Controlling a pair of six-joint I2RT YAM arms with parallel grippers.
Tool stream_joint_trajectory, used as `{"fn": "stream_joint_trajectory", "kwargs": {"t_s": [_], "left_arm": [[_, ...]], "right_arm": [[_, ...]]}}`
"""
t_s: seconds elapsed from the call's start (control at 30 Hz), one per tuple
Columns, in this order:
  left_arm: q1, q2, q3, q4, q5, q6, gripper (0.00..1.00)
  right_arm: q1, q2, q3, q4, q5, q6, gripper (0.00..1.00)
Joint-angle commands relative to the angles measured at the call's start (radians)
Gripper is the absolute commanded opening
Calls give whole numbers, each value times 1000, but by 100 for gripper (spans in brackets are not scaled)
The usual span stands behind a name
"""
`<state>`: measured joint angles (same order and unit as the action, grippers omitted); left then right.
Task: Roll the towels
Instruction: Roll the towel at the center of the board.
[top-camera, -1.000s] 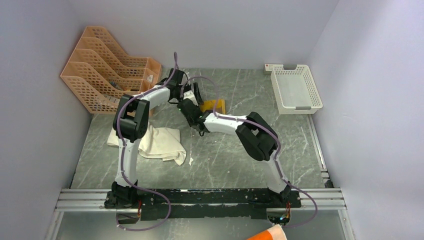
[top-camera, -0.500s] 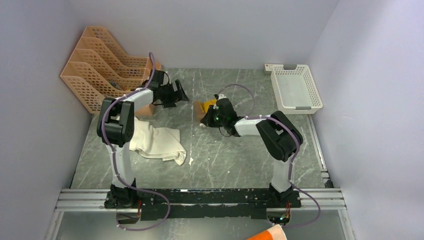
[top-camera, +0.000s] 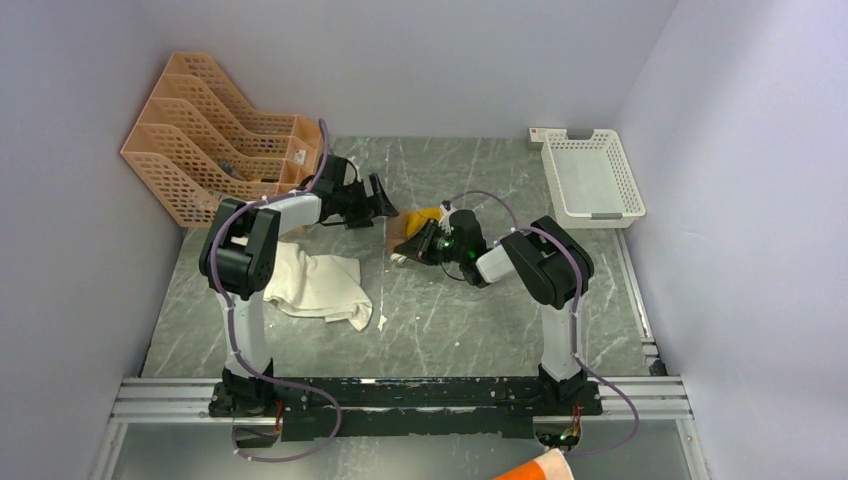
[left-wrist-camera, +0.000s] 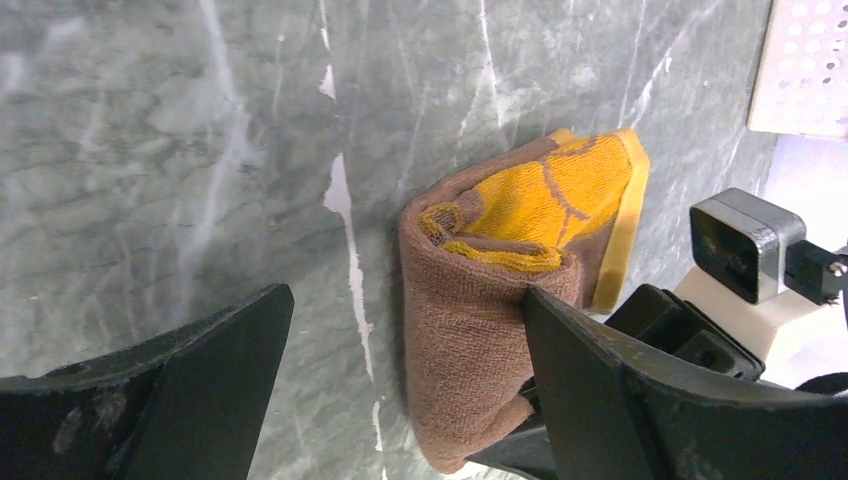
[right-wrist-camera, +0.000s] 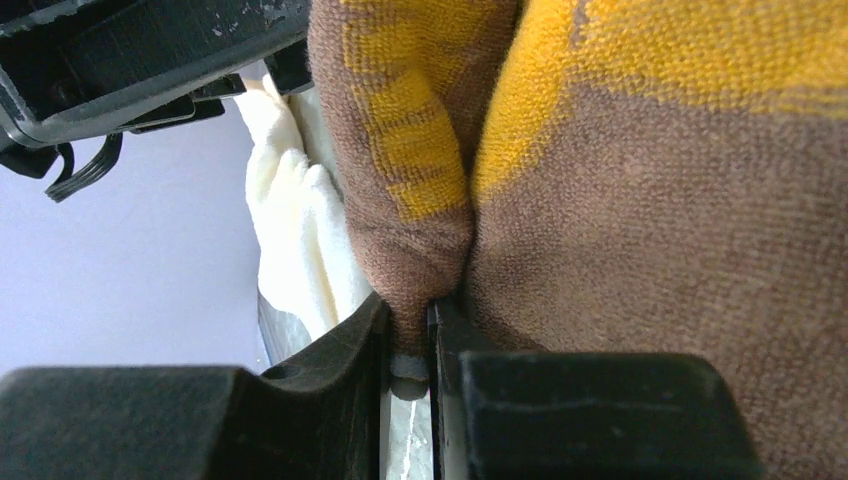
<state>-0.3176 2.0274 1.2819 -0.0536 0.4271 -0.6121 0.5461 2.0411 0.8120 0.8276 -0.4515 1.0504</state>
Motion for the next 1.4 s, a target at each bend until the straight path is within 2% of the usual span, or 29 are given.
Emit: {"fn": "stream_joint_trajectory", "kwargs": {"t_s": [0.0, 0.17, 0.27, 0.33, 0.43, 0.5, 0.63, 0.83, 0.97, 1.2, 1.37], "left_arm": [[-19, -19, -9, 66, 46, -9, 96], [-24, -15, -24, 68, 31, -7, 87], [-10, -68, -75, 87, -14, -27, 89], [26, -111, -128, 126, -6, -56, 95], [76, -157, -190, 214, 56, -93, 100], [86, -174, -215, 259, 116, -99, 100], [74, -167, -262, 348, 236, -109, 100], [38, -120, -258, 371, 285, -83, 96], [21, -76, -217, 333, 279, -62, 93], [-1, -35, -144, 157, 140, 31, 84], [-25, -10, -79, 94, 67, 72, 78]], "right_arm": [[0, 0, -11, 25, -37, 35, 7], [-1, 1, -11, 20, -40, 38, 7], [-4, 4, -13, 22, -42, 39, 7], [-7, 5, -14, 20, -42, 40, 7], [-9, 6, -11, 8, -44, 35, 7], [-9, 9, -7, 0, -47, 33, 7], [-11, 17, 0, -5, -53, 34, 8], [-11, 24, 13, -20, -62, 30, 8], [-11, 18, 19, -36, -64, 21, 8], [-11, 8, 30, -65, -59, 5, 8], [-8, -15, 53, -171, -27, -63, 10]]}}
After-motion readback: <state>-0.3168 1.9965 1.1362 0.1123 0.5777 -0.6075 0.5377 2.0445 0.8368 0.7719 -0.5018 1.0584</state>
